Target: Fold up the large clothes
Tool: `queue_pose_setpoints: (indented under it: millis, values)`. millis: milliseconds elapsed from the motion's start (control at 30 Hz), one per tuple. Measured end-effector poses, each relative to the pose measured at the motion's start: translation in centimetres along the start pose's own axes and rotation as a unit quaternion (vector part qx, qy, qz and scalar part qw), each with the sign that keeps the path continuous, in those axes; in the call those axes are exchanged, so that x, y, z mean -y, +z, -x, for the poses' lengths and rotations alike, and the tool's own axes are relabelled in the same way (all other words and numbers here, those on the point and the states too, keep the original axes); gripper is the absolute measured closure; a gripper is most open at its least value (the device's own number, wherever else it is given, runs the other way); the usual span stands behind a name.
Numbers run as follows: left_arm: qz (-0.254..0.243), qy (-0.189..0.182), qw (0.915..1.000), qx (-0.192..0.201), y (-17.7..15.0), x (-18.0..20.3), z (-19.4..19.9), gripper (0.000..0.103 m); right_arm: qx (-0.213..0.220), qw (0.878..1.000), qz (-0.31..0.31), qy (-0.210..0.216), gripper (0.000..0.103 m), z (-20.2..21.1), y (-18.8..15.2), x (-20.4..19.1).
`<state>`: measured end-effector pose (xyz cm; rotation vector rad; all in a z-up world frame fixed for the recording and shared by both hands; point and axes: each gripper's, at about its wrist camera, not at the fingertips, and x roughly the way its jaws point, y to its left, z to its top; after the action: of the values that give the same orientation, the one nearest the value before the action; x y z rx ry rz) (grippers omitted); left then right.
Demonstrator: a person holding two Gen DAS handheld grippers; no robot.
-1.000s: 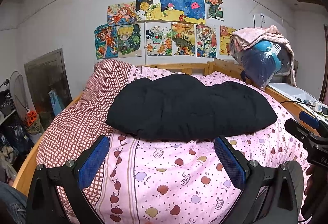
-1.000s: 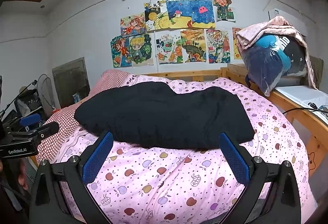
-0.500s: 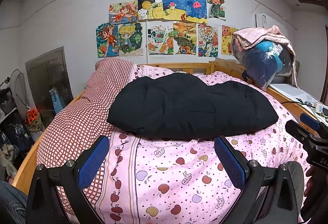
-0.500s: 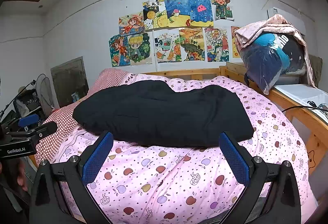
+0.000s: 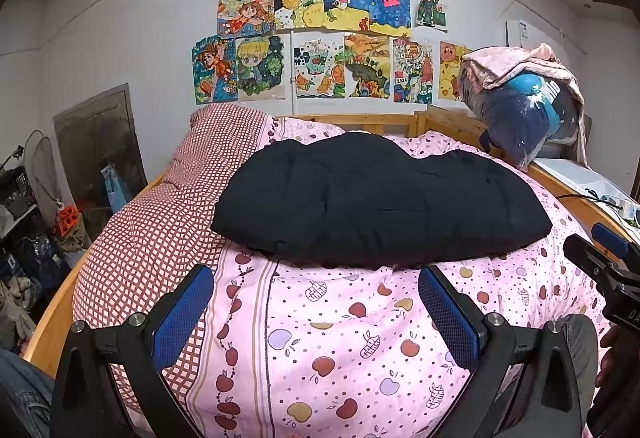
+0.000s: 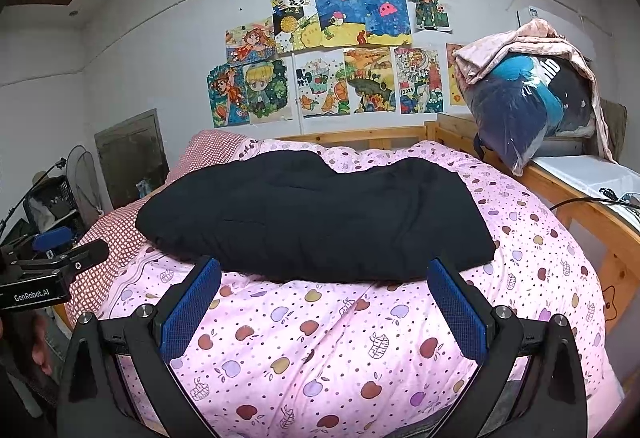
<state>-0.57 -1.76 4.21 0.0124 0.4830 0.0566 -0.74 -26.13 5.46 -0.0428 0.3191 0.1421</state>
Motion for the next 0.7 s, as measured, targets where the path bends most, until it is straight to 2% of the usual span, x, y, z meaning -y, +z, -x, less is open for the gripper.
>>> queue_pose_setpoints:
  millis: [700]
  values:
    - [-0.001, 0.001, 1.0000, -0.001, 0.04, 0.16, -0.12, 0.000, -0.001, 1.000, 0.000, 0.000, 0.002, -0.22, -0.17, -0.14]
